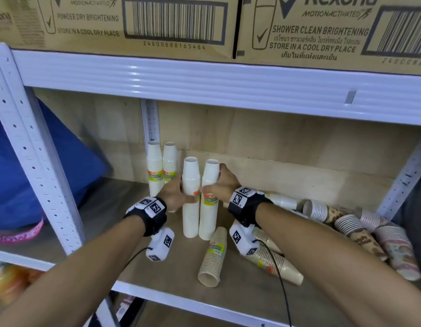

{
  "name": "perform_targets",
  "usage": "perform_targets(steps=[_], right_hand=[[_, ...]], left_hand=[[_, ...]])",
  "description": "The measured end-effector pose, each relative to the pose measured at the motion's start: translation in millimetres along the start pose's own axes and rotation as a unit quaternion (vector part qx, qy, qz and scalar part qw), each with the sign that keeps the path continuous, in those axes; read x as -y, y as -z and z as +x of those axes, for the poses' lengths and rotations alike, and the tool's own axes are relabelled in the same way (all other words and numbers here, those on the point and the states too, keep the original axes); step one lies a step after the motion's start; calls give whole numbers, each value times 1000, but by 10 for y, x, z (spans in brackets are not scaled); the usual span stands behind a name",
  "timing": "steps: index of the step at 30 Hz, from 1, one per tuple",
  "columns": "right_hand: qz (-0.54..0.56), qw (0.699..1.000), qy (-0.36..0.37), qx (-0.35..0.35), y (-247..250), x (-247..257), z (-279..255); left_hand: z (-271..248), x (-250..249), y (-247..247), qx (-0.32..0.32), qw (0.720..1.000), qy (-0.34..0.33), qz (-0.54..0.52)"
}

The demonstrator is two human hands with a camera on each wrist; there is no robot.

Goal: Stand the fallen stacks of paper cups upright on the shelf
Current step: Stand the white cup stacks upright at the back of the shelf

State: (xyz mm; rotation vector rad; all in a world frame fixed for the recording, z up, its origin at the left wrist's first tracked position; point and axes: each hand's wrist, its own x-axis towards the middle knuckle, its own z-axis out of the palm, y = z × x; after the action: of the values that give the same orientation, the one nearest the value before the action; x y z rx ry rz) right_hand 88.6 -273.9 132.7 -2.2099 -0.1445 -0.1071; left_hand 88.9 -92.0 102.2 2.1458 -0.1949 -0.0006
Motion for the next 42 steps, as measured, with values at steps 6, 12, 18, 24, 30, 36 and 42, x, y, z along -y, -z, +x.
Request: perform_targets(steps=[6, 12, 18, 24, 30, 36, 42], right_hand=[[-10, 999, 47, -19, 224, 261, 91], [-53, 995, 78, -28, 329, 326, 132], [-130, 985, 108, -20, 425, 230, 123], [-164, 980, 107, -33, 441, 259, 168], [-194, 974, 112, -31, 423, 288, 217], [-202, 971, 127, -22, 396, 314, 248], [-199, 971, 132, -22, 408, 284, 248]], left_hand=[[151, -539, 430, -24, 999, -28, 5], [189, -846, 482, -29, 994, -26, 101], [169, -876, 412, -18, 994, -55, 93], [149, -970, 459, 28, 994, -43, 101], [158, -968, 471, -13, 989, -40, 144], [125, -1038, 477, 12, 980, -64, 190], [135, -1051, 463, 16, 975, -74, 210]])
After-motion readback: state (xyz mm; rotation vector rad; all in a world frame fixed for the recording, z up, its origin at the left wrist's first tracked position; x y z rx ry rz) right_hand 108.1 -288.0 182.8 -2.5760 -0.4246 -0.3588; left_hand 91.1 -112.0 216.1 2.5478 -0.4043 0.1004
